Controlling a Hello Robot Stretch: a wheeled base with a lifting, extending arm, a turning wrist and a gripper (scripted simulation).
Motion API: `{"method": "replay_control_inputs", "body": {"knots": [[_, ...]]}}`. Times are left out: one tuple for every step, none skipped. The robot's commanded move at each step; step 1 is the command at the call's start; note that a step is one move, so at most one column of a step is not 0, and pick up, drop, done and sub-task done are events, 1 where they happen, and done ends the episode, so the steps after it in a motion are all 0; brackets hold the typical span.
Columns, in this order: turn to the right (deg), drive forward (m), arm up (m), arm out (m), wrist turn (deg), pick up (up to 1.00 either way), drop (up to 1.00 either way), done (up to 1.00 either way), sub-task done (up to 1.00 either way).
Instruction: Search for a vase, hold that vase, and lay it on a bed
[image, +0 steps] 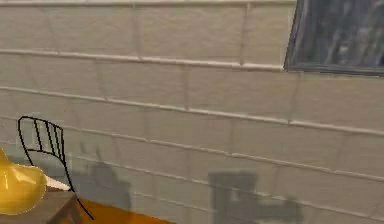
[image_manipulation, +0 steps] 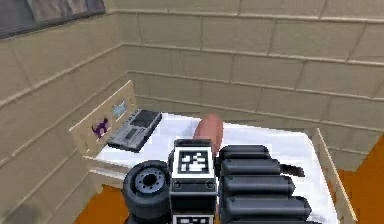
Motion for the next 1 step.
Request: {"method": "replay_control_inputs", "body": {"knots": [[24.0, 0.0, 0.0, 0.0, 0.0, 0.0, 0.0, 0.0, 0.0]]}}
